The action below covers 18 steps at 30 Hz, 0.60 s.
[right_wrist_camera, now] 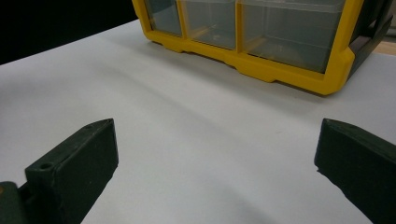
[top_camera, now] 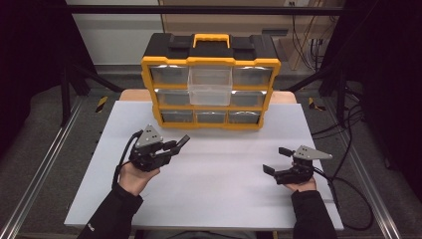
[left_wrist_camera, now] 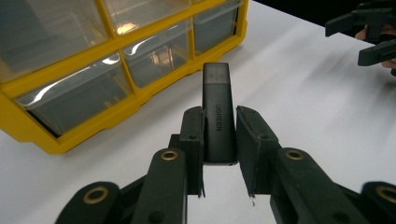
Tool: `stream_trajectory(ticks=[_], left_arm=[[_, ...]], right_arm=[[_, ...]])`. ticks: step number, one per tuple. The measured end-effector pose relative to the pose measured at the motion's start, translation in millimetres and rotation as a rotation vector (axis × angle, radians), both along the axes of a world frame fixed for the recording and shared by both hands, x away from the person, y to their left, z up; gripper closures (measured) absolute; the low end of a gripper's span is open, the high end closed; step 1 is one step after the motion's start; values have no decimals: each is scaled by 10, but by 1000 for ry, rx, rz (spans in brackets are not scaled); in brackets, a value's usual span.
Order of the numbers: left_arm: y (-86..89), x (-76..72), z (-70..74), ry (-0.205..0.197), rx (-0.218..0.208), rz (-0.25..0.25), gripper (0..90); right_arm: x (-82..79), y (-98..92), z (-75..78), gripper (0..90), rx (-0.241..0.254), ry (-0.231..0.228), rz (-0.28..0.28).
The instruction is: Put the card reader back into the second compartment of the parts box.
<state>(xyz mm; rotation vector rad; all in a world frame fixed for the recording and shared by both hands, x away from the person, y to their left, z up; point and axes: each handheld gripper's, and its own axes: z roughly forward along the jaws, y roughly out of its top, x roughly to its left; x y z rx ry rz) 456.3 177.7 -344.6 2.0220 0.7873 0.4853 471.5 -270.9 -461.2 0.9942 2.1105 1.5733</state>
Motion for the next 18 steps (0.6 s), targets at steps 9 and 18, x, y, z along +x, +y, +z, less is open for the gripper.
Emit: stream_trajectory(ticks=[9,18], left_arm=[[-12,19,96,-13,-6,-2,719],[-19,25,202,-29,-11,-2,720]], right_arm=[[-1,-1,1,2,-1,-1,0],[0,1,0,2,-2,0,0]])
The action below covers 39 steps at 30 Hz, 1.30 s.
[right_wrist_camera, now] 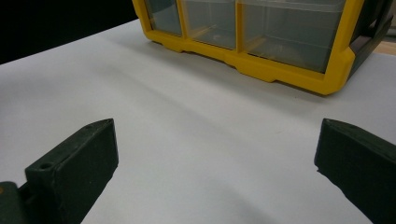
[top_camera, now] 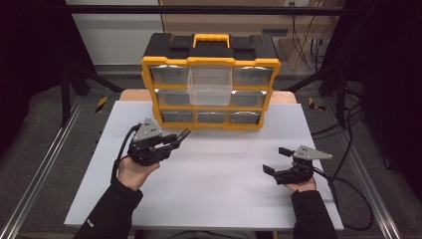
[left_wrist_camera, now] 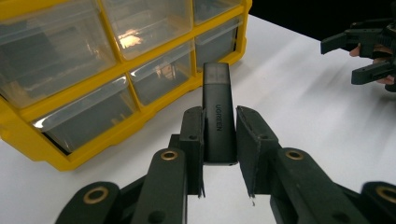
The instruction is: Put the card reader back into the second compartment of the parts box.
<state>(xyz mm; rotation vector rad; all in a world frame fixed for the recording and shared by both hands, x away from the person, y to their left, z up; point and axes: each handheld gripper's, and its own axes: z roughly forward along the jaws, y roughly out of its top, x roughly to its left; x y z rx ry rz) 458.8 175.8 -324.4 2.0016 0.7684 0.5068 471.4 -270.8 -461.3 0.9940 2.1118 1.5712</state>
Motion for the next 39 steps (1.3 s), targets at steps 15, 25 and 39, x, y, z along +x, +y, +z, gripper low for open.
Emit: stream_trajectory(ticks=[15,25,39], left_arm=[[-30,-9,143,-23,-6,-9,720],[-30,1,224,-34,-15,-14,719],[-25,0,351,-54,-19,-14,720]], right_arm=[[-1,-3,2,2,1,-2,-1],[-1,-4,3,2,1,-2,-1],[0,-3,3,2,0,-1,0]])
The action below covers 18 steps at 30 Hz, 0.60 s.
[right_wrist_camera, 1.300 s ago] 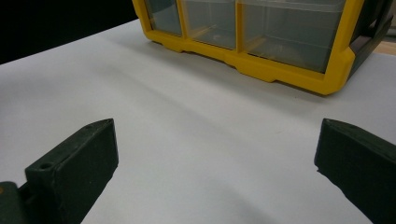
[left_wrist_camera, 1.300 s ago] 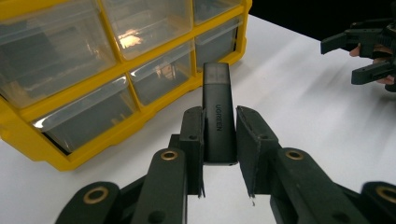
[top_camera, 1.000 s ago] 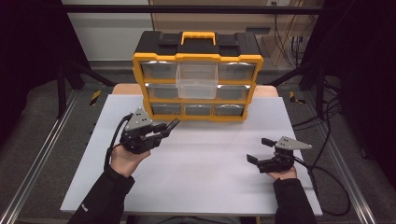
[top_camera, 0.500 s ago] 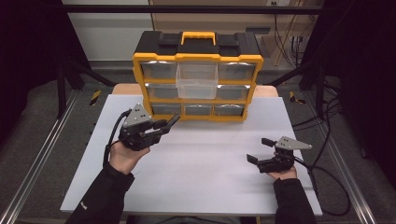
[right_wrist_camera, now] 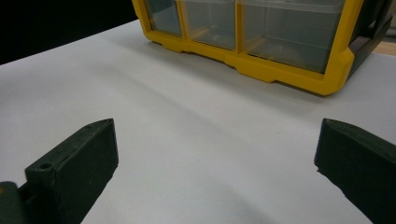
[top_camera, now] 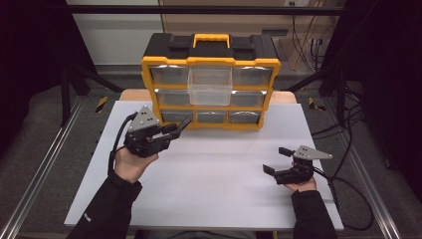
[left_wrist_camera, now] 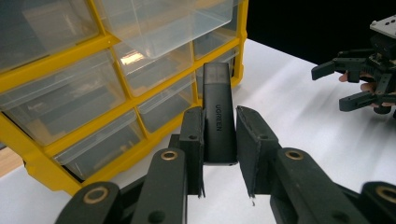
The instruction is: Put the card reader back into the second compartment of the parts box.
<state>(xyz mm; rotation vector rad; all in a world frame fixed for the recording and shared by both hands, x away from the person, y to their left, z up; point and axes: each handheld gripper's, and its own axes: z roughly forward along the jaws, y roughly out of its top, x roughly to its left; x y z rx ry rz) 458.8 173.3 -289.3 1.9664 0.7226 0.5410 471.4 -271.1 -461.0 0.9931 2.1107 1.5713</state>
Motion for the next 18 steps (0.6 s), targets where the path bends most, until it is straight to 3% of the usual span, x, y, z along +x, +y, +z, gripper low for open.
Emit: stream_trajectory(ticks=[18], left_arm=[[-24,-12,215,-32,-9,-4,720]], right_arm=[[-1,-3,3,2,2,-2,0]])
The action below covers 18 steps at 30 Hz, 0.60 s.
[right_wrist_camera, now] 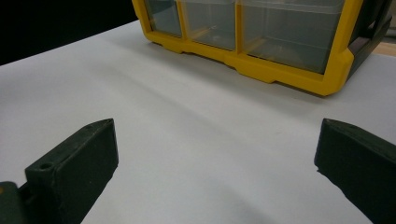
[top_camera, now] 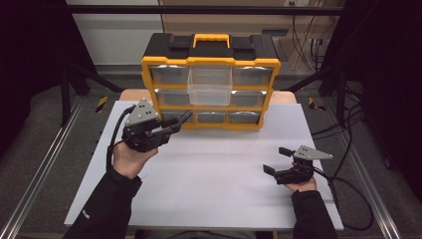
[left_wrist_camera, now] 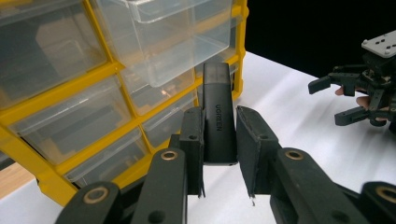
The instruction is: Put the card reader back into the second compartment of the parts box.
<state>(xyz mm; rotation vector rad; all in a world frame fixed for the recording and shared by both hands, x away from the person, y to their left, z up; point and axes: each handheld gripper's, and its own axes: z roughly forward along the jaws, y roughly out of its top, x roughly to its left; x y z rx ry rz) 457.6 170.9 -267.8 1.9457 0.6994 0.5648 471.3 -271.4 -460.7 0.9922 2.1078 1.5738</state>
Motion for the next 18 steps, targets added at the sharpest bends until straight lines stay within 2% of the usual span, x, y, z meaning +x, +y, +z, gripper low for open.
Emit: stream_trajectory(ticks=[18], left_arm=[[-10,21,200,-27,-12,2,719]], right_arm=[[1,-1,0,2,2,-2,1]])
